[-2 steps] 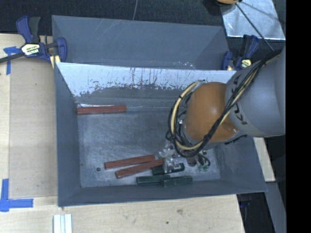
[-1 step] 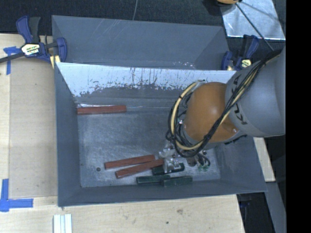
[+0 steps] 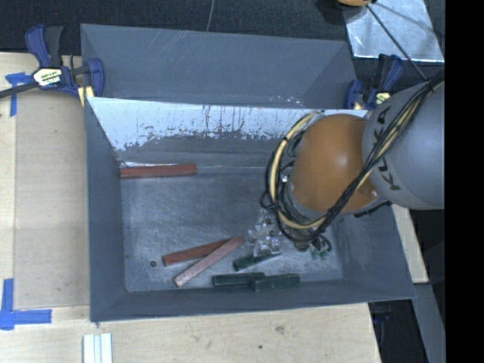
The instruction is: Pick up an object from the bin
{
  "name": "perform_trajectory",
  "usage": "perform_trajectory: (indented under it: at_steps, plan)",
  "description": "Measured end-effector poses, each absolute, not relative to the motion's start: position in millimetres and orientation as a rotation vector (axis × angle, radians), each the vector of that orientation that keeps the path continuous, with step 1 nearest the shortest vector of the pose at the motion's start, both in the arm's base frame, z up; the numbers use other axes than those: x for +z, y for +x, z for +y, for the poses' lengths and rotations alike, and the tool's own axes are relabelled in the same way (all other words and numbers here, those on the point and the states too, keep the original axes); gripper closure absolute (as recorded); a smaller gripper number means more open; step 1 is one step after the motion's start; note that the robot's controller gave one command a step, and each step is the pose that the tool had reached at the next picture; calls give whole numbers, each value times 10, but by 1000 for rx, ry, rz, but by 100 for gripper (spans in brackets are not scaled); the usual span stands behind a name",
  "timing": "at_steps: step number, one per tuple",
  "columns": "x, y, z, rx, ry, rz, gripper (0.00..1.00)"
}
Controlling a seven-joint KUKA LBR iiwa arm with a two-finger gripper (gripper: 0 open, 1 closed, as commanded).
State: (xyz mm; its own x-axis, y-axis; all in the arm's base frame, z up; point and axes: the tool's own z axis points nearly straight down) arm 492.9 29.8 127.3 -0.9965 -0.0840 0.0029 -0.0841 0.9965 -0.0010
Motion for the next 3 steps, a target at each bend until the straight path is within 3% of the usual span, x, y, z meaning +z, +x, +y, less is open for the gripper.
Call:
perform_trajectory:
  at_steps: [1, 2, 3]
  plan:
    - [1931, 4932, 298, 1, 152, -3142, 0]
    - [1854, 4919, 290, 1, 159, -3139, 0]
    - [1357, 5098, 366, 1, 207, -3146, 0]
